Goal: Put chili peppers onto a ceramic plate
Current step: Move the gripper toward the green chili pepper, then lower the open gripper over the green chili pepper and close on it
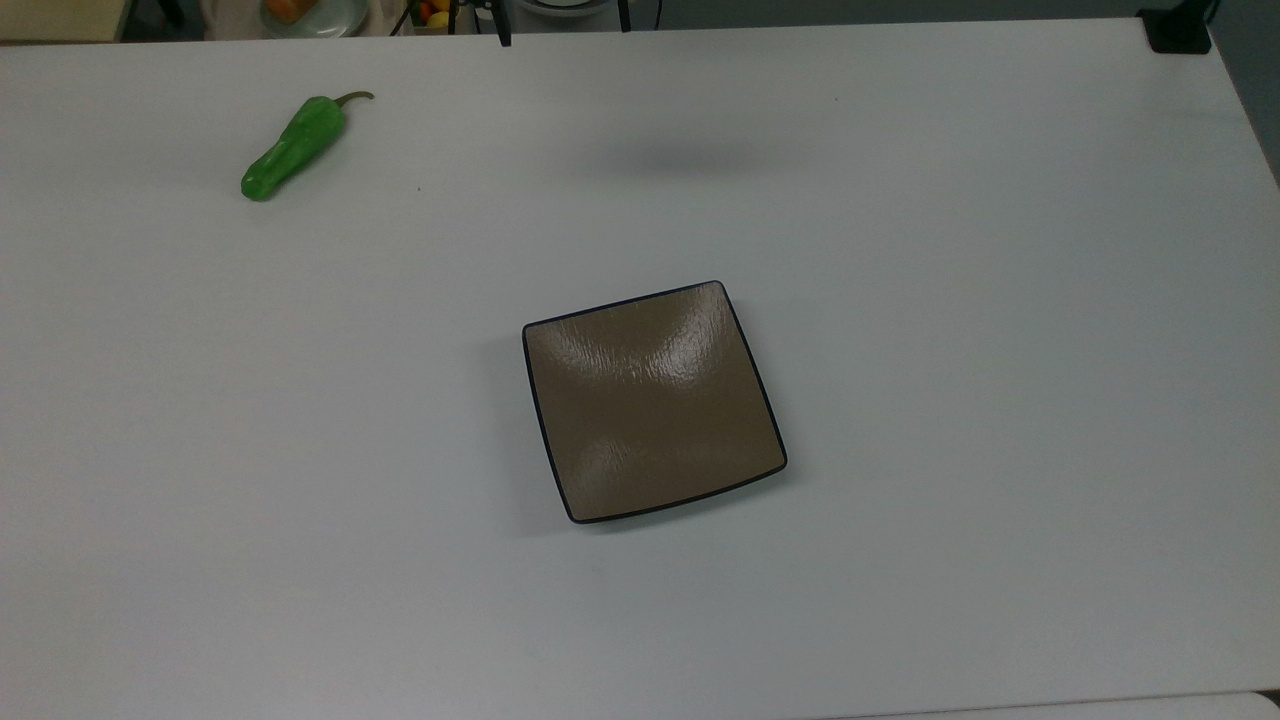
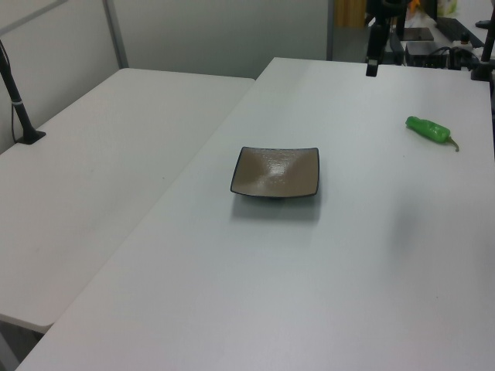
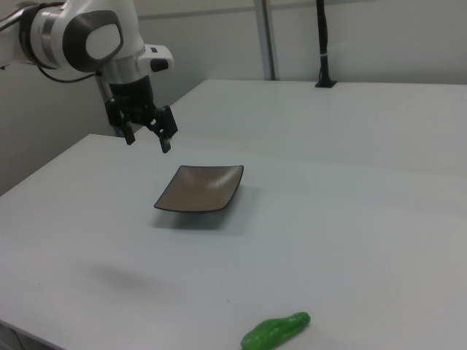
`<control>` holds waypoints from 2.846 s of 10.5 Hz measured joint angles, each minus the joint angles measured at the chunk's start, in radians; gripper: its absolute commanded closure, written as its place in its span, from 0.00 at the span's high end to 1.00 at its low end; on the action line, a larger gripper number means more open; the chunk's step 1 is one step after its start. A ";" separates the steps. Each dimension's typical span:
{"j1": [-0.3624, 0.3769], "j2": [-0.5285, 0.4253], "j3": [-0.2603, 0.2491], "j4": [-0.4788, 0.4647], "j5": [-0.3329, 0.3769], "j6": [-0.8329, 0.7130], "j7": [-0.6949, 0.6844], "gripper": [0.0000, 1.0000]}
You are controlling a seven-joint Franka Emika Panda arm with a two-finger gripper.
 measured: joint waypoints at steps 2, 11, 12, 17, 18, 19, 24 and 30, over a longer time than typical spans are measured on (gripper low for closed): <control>0.000 0.009 0.005 0.013 0.000 0.013 0.000 1.00; -0.077 0.056 -0.011 -0.001 -0.003 0.016 0.000 1.00; -0.092 0.063 -0.041 -0.006 -0.003 0.021 -0.001 1.00; -0.118 0.113 -0.203 -0.069 -0.013 0.063 -0.004 1.00; -0.120 0.126 -0.214 -0.097 -0.031 0.101 -0.004 1.00; -0.120 0.140 -0.223 -0.122 -0.046 0.127 -0.004 1.00; -0.148 0.158 -0.306 -0.236 -0.119 0.242 -0.006 0.97; -0.150 0.161 -0.354 -0.399 -0.178 0.446 -0.075 0.98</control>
